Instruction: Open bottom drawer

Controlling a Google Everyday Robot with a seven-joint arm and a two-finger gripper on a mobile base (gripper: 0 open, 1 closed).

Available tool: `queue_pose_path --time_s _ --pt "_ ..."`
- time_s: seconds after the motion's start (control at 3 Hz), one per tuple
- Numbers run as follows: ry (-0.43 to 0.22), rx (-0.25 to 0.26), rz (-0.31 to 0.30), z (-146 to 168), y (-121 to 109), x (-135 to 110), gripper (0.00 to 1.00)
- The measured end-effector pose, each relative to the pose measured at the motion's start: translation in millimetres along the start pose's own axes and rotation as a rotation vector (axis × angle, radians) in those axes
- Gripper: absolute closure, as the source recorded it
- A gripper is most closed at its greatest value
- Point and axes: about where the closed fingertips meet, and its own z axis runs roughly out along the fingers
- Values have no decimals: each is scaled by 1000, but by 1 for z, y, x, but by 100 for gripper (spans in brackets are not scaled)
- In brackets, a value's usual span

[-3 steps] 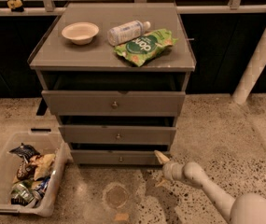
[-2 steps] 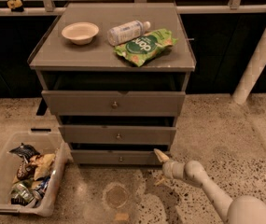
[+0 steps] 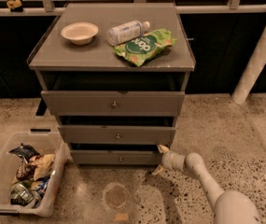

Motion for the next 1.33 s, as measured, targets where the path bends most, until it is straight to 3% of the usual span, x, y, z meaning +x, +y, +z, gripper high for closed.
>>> queue_pose_path --time_s 0.33,0.67,1.0,1.33 --pt "-1 -1 0 0 1 -1 0" --pt "72 -18 -31 6 0 2 0" --pt "182 -127 -208 36 -9 -23 0" --pt "182 -127 -208 37 -8 -23 0"
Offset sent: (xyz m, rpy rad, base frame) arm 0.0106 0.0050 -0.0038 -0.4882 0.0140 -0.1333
